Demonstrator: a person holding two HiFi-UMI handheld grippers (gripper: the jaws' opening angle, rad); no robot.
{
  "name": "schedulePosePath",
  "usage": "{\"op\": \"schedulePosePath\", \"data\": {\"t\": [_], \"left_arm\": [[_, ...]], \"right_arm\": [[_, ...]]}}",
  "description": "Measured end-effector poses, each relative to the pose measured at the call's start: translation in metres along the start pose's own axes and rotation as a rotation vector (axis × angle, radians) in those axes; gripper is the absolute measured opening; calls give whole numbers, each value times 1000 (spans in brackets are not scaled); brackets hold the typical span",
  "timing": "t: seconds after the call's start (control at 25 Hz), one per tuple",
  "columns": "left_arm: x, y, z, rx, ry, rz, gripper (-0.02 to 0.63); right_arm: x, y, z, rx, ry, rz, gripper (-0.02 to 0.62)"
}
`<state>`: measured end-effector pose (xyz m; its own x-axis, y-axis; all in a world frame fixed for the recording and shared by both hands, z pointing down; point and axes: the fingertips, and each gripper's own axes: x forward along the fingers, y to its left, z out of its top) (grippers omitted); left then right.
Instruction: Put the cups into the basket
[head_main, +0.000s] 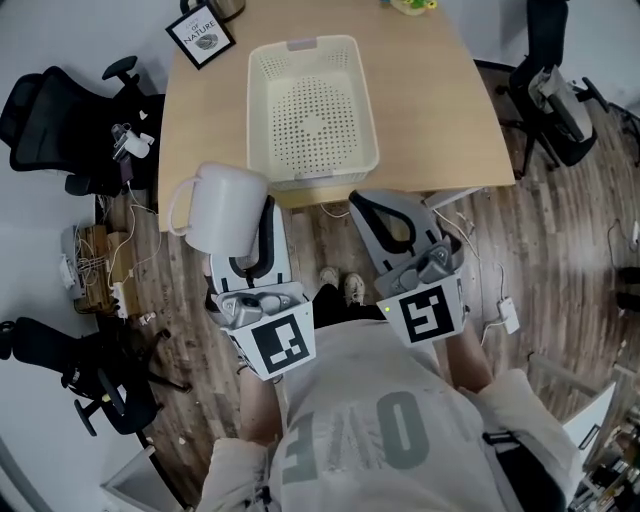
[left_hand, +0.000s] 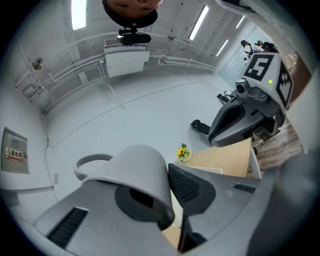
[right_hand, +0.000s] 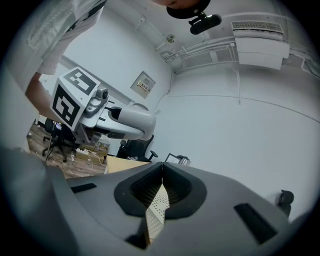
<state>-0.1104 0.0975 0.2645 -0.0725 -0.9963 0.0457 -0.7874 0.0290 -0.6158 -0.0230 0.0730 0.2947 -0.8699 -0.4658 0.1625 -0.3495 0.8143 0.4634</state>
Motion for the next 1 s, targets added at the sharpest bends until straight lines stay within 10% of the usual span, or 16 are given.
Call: {"op": "schedulePosePath", "data": {"t": [1.0], "left_arm": [[225, 69, -13, -7, -244, -200, 67]], "right_arm": [[156, -133, -40, 12, 150, -247, -2]]}}
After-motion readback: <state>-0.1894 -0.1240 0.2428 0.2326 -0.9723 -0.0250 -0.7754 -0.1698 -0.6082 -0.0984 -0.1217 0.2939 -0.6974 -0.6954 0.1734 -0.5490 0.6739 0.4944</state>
